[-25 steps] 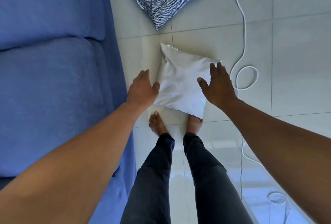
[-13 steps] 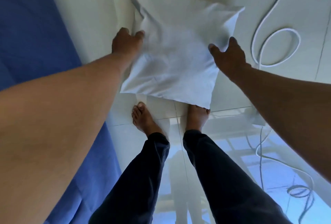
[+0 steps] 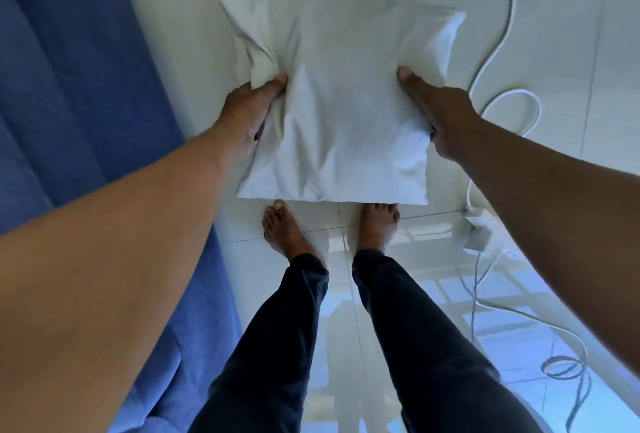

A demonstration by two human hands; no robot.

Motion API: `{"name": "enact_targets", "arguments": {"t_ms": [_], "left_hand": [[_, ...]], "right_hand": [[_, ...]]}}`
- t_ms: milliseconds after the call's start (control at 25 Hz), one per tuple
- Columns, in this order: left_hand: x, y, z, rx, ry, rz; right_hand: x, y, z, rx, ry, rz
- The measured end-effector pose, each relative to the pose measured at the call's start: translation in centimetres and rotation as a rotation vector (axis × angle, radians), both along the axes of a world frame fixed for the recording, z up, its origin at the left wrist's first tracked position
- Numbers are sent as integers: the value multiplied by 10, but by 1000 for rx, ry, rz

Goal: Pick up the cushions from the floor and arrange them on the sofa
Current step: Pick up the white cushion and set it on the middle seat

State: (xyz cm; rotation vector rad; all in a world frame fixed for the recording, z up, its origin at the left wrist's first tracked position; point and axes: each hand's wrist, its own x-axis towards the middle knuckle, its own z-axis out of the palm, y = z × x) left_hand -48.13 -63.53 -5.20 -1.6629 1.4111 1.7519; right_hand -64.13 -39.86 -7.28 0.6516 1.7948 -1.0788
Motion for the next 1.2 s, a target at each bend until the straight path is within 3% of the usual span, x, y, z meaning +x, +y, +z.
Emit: {"name": "enact_targets", "arguments": {"t_ms": [80,400,680,960,1200], "left_hand": [[5,-9,61,-39,-28,37],[17,-25,296,-182,168,249],[69,-39,465,-296,308,462],[162,-75,529,-419,361,697],[237,-130,538,-452,375,890]], "right_hand": [[-6,-11,56,-40,42,22],[-21,-63,284,-291,150,58],[6,-110,440,-430,196,184],[64,-208,524,-525,188,390],[122,-317,545,-529,193,576]]}}
